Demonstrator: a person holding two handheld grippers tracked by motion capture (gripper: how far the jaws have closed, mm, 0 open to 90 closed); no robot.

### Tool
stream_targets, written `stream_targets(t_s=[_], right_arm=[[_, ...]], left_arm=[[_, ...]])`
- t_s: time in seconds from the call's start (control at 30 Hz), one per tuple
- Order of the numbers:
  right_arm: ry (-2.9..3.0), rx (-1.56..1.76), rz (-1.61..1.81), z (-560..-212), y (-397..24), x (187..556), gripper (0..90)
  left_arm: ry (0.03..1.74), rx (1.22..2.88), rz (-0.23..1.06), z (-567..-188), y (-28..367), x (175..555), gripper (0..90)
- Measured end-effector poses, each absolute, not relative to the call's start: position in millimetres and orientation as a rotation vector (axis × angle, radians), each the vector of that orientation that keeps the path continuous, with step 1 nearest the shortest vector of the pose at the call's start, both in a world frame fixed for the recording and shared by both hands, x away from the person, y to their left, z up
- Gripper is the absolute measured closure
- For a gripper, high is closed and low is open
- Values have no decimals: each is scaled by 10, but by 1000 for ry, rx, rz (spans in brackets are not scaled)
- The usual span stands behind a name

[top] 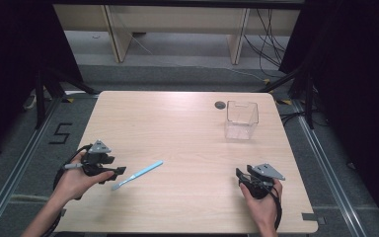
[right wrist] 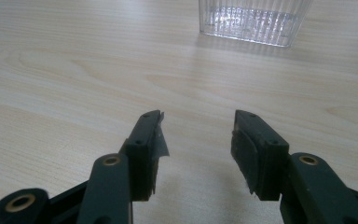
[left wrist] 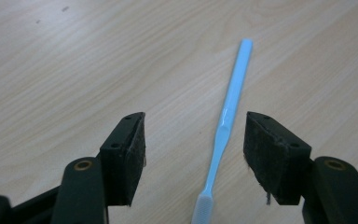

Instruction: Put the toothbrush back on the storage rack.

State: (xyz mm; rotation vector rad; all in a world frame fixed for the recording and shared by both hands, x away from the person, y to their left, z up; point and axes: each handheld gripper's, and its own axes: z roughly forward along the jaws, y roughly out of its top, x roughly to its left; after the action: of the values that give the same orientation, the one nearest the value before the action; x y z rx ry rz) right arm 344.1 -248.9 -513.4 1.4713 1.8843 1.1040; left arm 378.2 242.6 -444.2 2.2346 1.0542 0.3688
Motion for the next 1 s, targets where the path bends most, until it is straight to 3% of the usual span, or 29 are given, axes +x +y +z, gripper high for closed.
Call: stream_targets(t_s=[0.33, 0.5, 0.67, 1.0], right_arm=[[1902, 1438, 1104, -5138, -2514, 3461, 526], [1895, 1430, 1115, -5146, -2506, 3465, 526], [1902, 1410, 1095, -5147, -2510, 3473, 525], [1910, 1417, 1093, -5146, -2502, 3473, 524]], left_arm=[[913, 2499, 270, -4433, 2202, 3957, 403], [820, 2635, 223, -4478, 2071, 4067, 489], [835, 2730, 127, -4535, 1960, 4162, 523], [813, 2838, 94, -4615, 1752, 4296, 567]])
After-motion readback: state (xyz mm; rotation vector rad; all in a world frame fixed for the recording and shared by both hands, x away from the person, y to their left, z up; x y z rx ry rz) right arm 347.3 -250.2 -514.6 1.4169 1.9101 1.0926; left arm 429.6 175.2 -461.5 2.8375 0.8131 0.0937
